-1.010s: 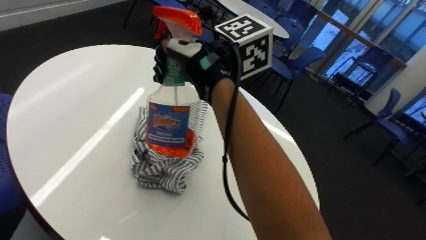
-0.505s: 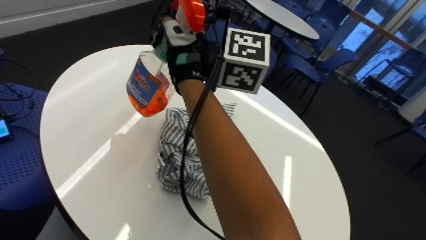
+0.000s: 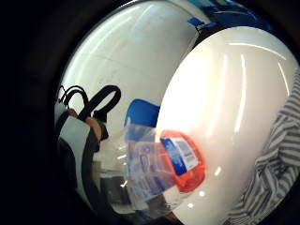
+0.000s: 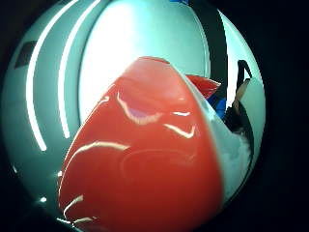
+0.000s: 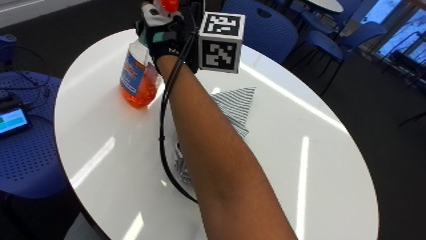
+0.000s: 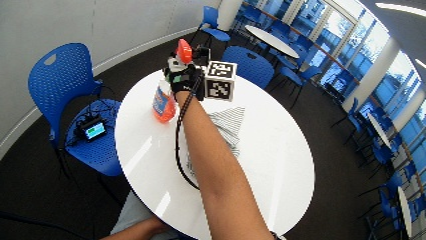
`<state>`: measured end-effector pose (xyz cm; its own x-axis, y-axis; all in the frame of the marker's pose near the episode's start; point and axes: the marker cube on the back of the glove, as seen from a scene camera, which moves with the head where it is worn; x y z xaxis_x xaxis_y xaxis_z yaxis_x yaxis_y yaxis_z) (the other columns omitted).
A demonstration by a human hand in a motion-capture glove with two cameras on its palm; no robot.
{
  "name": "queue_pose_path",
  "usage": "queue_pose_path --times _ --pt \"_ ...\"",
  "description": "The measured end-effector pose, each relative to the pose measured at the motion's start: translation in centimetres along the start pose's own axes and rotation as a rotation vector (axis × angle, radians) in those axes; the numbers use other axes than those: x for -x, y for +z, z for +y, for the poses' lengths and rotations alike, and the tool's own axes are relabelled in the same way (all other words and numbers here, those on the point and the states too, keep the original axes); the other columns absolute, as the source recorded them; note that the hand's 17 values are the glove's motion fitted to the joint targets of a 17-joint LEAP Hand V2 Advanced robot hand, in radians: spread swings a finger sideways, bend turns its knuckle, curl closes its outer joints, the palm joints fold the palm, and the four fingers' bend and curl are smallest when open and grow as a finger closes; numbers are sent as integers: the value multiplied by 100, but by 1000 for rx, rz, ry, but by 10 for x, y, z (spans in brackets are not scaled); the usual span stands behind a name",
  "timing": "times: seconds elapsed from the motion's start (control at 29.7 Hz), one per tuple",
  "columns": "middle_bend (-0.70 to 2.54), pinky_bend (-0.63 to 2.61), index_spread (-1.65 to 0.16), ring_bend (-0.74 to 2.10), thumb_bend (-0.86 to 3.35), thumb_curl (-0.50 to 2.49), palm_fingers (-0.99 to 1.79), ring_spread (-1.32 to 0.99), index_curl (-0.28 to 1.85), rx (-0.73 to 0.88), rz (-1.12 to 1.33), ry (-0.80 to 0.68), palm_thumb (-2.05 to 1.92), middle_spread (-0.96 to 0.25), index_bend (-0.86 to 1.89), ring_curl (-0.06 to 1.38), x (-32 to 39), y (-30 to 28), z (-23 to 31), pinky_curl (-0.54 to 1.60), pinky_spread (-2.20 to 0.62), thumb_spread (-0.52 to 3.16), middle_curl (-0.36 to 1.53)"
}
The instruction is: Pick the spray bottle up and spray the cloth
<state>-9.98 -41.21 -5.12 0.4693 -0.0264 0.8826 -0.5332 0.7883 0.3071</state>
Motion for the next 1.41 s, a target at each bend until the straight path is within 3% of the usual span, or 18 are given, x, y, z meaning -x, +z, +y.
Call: queue_pose_path --times 0.54,1.41 --pt "64 38 -29 65 -3 84 138 -19 62 -45 73 -154 90 -21 28 45 53 -17 23 38 -23 43 52" --pt "63 40 -30 67 -3 84 137 -22 62 73 93 -49 87 -23 26 46 17 -2 39 38 -26 45 51"
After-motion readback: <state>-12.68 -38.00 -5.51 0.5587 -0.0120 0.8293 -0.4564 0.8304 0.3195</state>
